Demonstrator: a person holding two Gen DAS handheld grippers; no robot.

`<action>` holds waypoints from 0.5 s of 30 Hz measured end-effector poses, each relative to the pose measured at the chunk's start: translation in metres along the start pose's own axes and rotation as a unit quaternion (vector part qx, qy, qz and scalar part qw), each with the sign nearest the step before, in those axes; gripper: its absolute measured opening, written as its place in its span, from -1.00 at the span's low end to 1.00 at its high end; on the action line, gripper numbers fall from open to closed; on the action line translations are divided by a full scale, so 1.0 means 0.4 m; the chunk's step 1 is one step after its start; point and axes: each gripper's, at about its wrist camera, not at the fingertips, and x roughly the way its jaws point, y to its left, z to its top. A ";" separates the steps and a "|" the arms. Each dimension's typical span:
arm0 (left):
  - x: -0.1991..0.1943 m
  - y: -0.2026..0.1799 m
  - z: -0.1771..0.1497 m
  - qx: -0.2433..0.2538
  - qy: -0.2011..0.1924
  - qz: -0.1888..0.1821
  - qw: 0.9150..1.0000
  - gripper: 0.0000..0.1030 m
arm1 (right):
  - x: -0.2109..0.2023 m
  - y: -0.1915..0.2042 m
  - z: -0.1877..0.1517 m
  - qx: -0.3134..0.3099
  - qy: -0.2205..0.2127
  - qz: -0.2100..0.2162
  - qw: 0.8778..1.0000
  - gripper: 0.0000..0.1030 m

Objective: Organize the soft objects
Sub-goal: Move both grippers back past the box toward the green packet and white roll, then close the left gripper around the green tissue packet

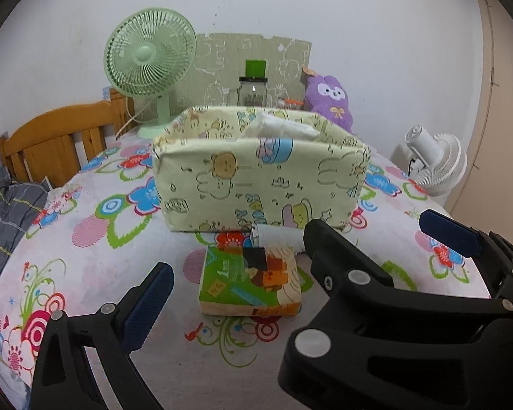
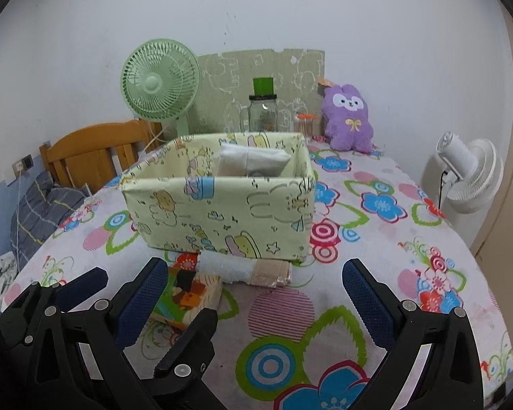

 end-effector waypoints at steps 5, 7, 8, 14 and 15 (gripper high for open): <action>0.032 -0.002 -0.005 -0.001 0.019 -0.004 1.000 0.95 | 0.029 -0.008 -0.008 0.004 0.013 -0.005 1.000 1.00; 0.038 -0.003 -0.008 0.002 0.021 -0.004 1.000 0.93 | 0.037 -0.009 -0.009 0.004 0.014 -0.007 1.000 1.00; 0.041 -0.003 -0.009 0.003 0.022 -0.004 1.000 0.93 | 0.041 -0.010 -0.009 0.003 0.016 -0.008 1.000 1.00; 0.071 -0.008 -0.006 0.026 0.035 0.000 0.999 0.92 | 0.073 -0.017 -0.017 0.006 0.031 -0.013 0.999 1.00; 0.074 -0.008 -0.007 0.027 0.039 -0.004 0.999 0.90 | 0.076 -0.019 -0.017 0.007 0.031 -0.012 0.999 1.00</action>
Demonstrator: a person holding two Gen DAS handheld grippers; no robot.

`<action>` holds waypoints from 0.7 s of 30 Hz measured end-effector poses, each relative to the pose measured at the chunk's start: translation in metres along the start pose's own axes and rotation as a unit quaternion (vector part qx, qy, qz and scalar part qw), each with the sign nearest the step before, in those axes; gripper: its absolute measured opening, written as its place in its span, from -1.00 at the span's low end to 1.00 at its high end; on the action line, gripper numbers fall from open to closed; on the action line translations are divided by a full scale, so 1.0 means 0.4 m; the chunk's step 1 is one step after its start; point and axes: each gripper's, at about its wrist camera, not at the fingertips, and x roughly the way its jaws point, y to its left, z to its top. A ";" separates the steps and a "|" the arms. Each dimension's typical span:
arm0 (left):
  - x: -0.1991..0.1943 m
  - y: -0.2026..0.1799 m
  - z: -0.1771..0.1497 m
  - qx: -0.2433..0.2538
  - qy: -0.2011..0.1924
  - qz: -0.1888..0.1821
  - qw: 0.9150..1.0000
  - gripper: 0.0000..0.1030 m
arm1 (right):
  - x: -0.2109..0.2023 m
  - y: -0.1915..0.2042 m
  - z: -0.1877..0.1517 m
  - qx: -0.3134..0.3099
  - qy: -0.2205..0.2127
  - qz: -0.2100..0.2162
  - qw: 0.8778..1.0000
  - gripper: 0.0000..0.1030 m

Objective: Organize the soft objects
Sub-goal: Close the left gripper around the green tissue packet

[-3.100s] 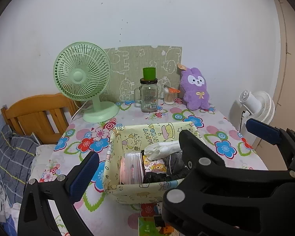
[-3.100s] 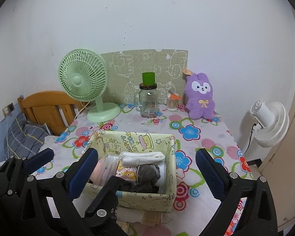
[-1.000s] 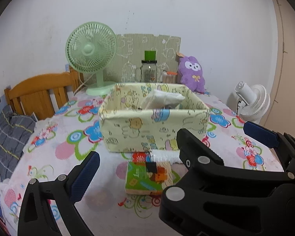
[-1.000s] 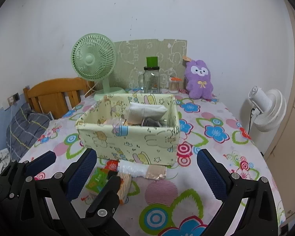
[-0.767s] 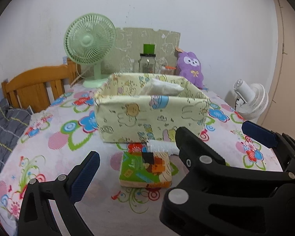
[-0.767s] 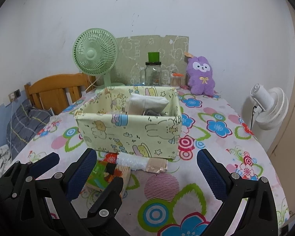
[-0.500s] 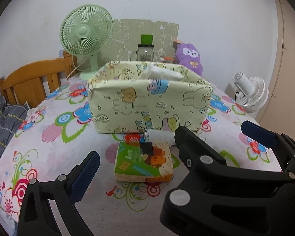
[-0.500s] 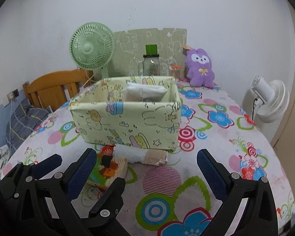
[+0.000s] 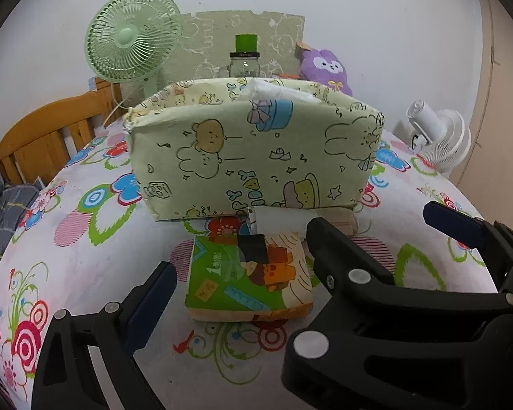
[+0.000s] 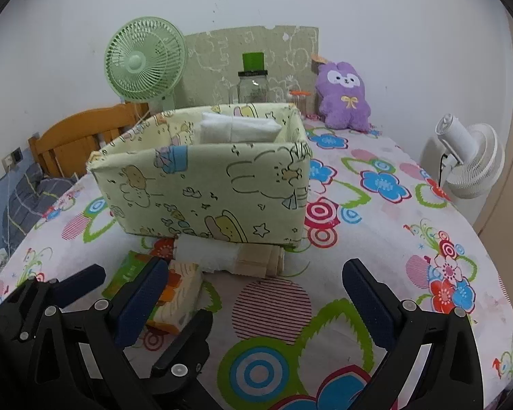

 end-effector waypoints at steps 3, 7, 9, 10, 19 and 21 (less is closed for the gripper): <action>0.015 0.002 0.001 0.001 0.012 -0.002 1.000 0.82 | 0.012 0.000 0.000 -0.003 0.005 -0.003 1.000 1.00; 0.038 0.009 0.004 -0.007 0.037 -0.005 0.999 0.73 | 0.026 -0.003 0.002 -0.001 0.015 0.000 1.000 1.00; 0.046 0.014 0.003 -0.012 0.047 -0.005 0.999 0.68 | 0.033 -0.003 0.003 0.000 0.020 0.002 1.000 1.00; 0.047 0.015 0.003 -0.013 0.048 -0.003 0.999 0.67 | 0.035 -0.003 0.004 0.000 0.021 0.001 1.000 1.00; 0.042 0.018 0.000 -0.014 0.043 0.015 0.999 0.41 | 0.042 -0.002 0.003 0.002 0.025 0.000 1.000 1.00; 0.040 0.020 0.001 -0.013 0.042 0.017 0.999 0.41 | 0.040 -0.001 0.003 0.002 0.026 0.000 1.000 1.00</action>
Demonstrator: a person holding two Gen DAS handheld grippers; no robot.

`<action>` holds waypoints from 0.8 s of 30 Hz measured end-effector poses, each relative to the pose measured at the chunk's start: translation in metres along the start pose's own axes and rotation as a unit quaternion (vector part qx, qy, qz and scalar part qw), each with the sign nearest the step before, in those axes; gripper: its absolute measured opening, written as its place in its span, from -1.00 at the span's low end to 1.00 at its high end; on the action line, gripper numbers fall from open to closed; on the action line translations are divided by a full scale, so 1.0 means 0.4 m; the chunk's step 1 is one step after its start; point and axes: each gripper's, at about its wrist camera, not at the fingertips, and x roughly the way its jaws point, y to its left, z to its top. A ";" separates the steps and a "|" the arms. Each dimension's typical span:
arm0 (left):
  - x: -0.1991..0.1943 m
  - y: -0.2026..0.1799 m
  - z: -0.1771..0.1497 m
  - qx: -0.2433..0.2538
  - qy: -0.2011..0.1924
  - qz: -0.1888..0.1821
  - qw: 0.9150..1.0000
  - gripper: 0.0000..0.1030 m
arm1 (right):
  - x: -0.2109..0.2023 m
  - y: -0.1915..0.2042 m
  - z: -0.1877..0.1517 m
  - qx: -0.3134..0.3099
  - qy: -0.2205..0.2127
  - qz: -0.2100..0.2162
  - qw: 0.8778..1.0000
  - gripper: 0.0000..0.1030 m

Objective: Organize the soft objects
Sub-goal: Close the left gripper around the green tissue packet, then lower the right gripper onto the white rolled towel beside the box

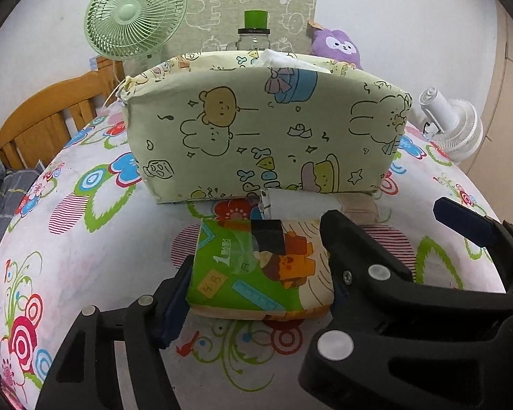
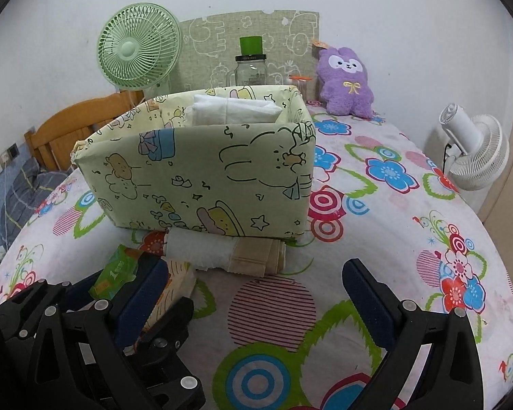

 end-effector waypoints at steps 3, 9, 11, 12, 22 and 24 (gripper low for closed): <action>-0.008 0.003 0.002 0.003 -0.004 0.011 1.000 0.40 | -0.004 0.004 0.000 -0.001 0.001 0.003 1.000 1.00; -0.023 0.021 0.009 -0.001 -0.007 0.024 1.000 0.41 | -0.010 0.027 0.012 -0.001 -0.006 -0.001 1.000 1.00; -0.025 0.028 0.013 0.001 -0.006 0.031 0.999 0.40 | -0.009 0.036 0.017 -0.005 -0.004 -0.002 1.000 1.00; -0.028 0.032 0.014 0.001 -0.008 0.035 0.999 0.41 | -0.009 0.038 0.018 -0.006 -0.004 -0.001 1.000 1.00; -0.011 0.064 0.038 -0.001 -0.004 0.053 0.999 0.41 | 0.036 0.058 0.045 -0.009 0.017 -0.007 1.000 1.00; -0.005 0.068 0.039 -0.001 -0.001 0.054 0.999 0.41 | 0.046 0.063 0.048 -0.011 0.021 -0.006 1.000 1.00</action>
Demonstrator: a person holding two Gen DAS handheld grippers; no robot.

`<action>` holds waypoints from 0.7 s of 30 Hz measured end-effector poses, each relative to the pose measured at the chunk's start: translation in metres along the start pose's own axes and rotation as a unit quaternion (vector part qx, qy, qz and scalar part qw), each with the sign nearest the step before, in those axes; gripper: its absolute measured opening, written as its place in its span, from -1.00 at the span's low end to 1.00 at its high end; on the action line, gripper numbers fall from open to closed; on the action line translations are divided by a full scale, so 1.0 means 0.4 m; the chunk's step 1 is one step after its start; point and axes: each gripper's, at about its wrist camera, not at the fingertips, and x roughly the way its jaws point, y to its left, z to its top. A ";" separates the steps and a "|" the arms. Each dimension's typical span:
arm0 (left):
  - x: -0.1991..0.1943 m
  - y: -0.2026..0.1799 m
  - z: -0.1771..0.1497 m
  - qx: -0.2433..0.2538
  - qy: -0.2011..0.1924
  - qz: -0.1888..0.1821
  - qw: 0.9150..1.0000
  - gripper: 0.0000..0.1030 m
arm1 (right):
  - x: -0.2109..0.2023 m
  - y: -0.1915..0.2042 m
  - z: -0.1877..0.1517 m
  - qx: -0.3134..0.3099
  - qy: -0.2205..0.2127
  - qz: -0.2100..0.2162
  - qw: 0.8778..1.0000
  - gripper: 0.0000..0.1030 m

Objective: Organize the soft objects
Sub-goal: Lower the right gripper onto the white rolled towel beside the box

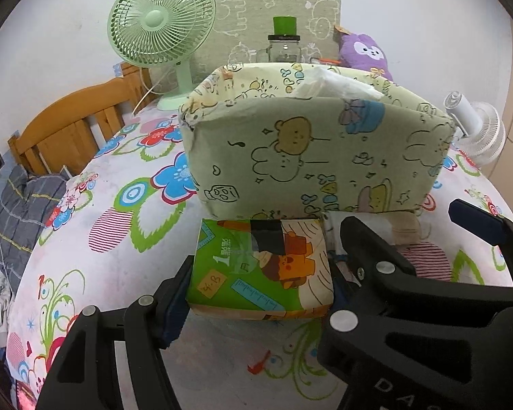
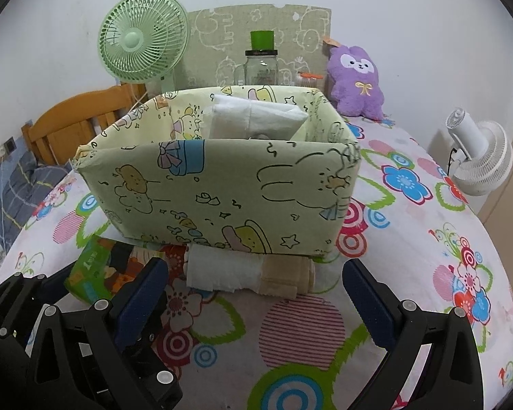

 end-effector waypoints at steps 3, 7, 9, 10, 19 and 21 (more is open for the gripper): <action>0.012 0.004 0.003 -0.001 0.006 0.001 1.000 0.40 | 0.017 0.003 0.003 0.002 0.010 0.008 1.000 1.00; 0.032 0.006 0.009 0.000 0.014 -0.001 1.000 0.40 | 0.039 0.002 0.008 0.006 0.024 0.010 1.000 1.00; 0.041 0.007 0.012 -0.001 0.022 -0.006 1.000 0.41 | 0.054 0.000 0.009 0.011 0.038 0.017 0.999 1.00; 0.044 0.009 0.013 -0.003 0.024 -0.007 1.000 0.41 | 0.059 0.000 0.009 0.013 0.044 0.019 0.999 1.00; 0.051 0.012 0.015 -0.004 0.028 -0.011 1.000 0.41 | 0.090 -0.002 0.013 0.029 0.075 0.033 0.996 0.91; 0.051 0.010 0.015 -0.003 0.027 -0.010 1.000 0.41 | 0.091 0.000 0.013 0.028 0.076 0.034 0.996 0.84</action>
